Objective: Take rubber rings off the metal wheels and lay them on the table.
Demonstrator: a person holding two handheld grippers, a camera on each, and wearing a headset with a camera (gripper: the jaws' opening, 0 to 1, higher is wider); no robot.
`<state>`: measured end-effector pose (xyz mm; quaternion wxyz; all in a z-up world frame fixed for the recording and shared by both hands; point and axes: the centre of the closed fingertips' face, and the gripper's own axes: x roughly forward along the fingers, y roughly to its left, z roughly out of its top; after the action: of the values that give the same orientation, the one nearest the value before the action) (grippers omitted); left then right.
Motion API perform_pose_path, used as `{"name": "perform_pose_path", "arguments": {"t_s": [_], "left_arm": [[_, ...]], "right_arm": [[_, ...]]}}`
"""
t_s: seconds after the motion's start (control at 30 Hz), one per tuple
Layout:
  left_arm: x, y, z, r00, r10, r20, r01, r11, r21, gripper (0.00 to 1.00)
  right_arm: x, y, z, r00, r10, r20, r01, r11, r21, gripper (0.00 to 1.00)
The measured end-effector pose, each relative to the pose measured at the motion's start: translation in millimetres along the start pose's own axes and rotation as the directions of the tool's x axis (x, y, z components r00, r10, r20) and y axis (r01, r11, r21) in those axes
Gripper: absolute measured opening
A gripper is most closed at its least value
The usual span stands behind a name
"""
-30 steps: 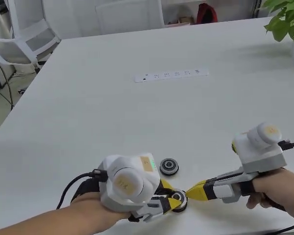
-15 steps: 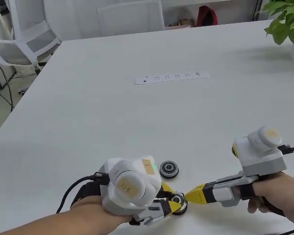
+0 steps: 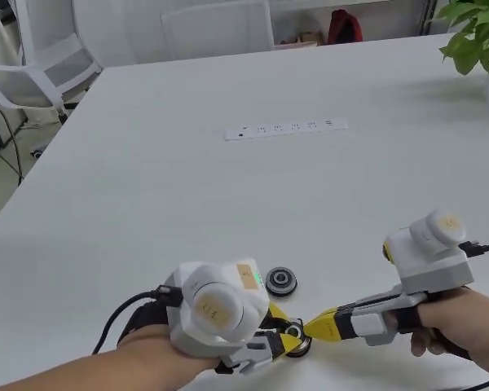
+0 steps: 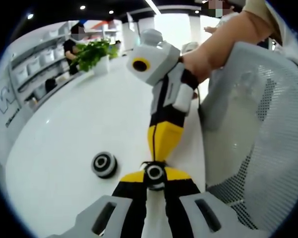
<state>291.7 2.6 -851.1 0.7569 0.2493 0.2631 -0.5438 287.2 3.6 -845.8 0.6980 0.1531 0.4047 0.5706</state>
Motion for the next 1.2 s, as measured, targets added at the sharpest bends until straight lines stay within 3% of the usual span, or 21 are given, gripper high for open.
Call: {"name": "perform_pose_path", "arguments": {"t_s": [0.23, 0.27, 0.3, 0.33, 0.47, 0.63, 1.0, 1.2], "left_arm": [[0.1, 0.0, 0.1, 1.0, 0.001, 0.003, -0.001, 1.0, -0.003, 0.12], [0.4, 0.4, 0.4, 1.0, 0.004, 0.005, -0.004, 1.0, -0.004, 0.12], [0.5, 0.4, 0.4, 1.0, 0.004, 0.004, -0.004, 1.0, -0.004, 0.12], [0.4, 0.5, 0.5, 1.0, 0.004, 0.007, -0.004, 1.0, -0.006, 0.12], [0.6, 0.8, 0.5, 0.9999, 0.003, 0.01, -0.003, 1.0, -0.009, 0.13], [0.7, 0.7, 0.9, 0.9999, 0.003, 0.015, -0.003, 1.0, -0.008, 0.13], [1.6, 0.5, 2.2, 0.9996, -0.002, 0.029, 0.003, 1.0, -0.007, 0.13], [1.7, 0.1, 2.3, 0.9995, -0.011, 0.029, 0.011, 1.0, -0.003, 0.14]], "right_arm": [[2.0, 5.1, 0.6, 0.9996, 0.028, -0.001, -0.028, 1.0, -0.003, 0.0], [4.3, 23.8, 1.7, 0.9907, 0.136, 0.004, -0.136, 0.991, 0.0, 0.0], [7.7, 20.9, 1.2, 0.996, 0.089, 0.007, -0.089, 0.996, 0.012, 0.0], [7.0, 15.5, 0.1, 0.9979, 0.064, -0.013, -0.064, 0.997, -0.042, 0.0], [7.1, 13.5, 0.2, 0.9977, 0.068, 0.005, -0.068, 0.997, -0.03, 0.0], [1.7, 6.9, 9.9, 0.9978, 0.033, 0.058, -0.03, 0.998, -0.047, 0.0], [0.2, 5.6, 5.8, 0.9994, -0.003, 0.034, 0.006, 0.996, -0.09, 0.0], [-0.4, 7.9, 5.8, 0.9995, 0.006, 0.032, -0.003, 0.996, -0.09, 0.0]]}}
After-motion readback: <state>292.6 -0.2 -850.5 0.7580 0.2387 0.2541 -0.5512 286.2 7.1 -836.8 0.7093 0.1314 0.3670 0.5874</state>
